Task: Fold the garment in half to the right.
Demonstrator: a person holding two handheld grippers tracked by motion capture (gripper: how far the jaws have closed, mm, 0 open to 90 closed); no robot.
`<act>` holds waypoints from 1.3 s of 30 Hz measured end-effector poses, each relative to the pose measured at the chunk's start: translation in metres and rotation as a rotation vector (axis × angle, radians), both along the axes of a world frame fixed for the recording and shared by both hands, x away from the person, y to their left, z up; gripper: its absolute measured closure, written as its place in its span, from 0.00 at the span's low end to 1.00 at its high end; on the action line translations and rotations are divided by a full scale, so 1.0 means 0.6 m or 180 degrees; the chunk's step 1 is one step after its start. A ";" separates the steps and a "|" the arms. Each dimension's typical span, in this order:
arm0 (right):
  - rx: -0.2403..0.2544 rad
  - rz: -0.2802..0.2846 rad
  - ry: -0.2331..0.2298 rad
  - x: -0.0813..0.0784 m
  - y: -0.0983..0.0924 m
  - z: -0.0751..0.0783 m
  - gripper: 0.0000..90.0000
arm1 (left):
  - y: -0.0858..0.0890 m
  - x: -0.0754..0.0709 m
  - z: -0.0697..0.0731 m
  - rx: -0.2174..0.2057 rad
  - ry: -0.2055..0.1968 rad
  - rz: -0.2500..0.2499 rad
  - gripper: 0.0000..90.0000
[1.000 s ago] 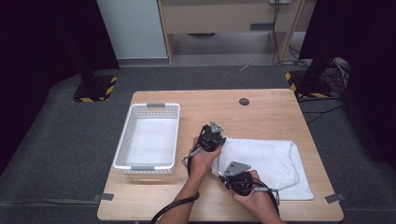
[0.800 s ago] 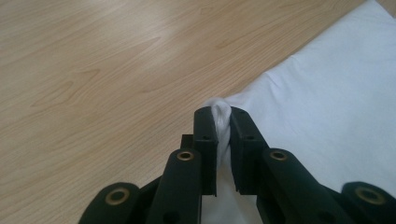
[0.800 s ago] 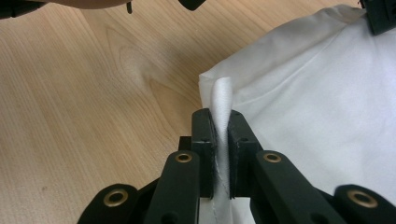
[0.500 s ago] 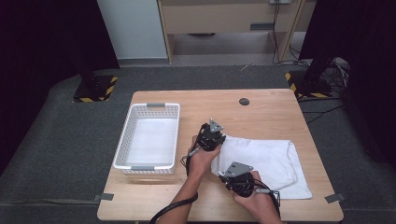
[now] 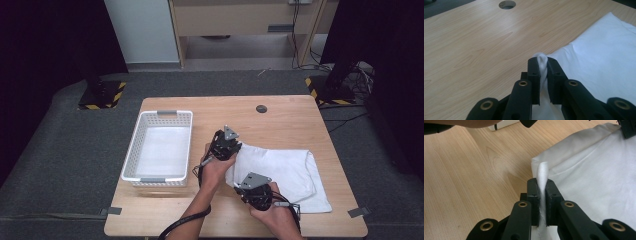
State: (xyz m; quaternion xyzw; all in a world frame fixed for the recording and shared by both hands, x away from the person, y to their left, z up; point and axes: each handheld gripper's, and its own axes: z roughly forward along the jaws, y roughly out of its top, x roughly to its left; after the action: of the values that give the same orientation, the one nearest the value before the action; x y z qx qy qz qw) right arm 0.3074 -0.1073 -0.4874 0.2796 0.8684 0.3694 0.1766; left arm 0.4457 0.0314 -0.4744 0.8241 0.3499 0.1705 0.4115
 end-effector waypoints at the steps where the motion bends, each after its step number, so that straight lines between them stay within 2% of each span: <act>1: 0.0006 -0.0004 -0.0003 -0.001 0.000 0.002 0.94 | 0.000 -0.001 0.002 -0.0003 -0.0007 -0.0001 0.92; 11: 0.0016 0.0007 -0.0056 -0.005 0.002 0.019 0.94 | 0.002 -0.005 0.019 -0.0014 -0.0045 0.0048 0.92; 39: 0.0091 0.0091 -0.0084 -0.011 0.013 0.045 0.94 | 0.014 -0.014 0.053 -0.0005 -0.0132 -0.0042 0.92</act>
State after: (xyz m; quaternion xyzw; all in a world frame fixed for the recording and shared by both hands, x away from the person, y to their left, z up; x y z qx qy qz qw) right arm 0.3010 -0.0993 -0.4602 0.2648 0.8645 0.3880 0.1788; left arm 0.4372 0.0399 -0.4428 0.8223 0.3361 0.1847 0.4205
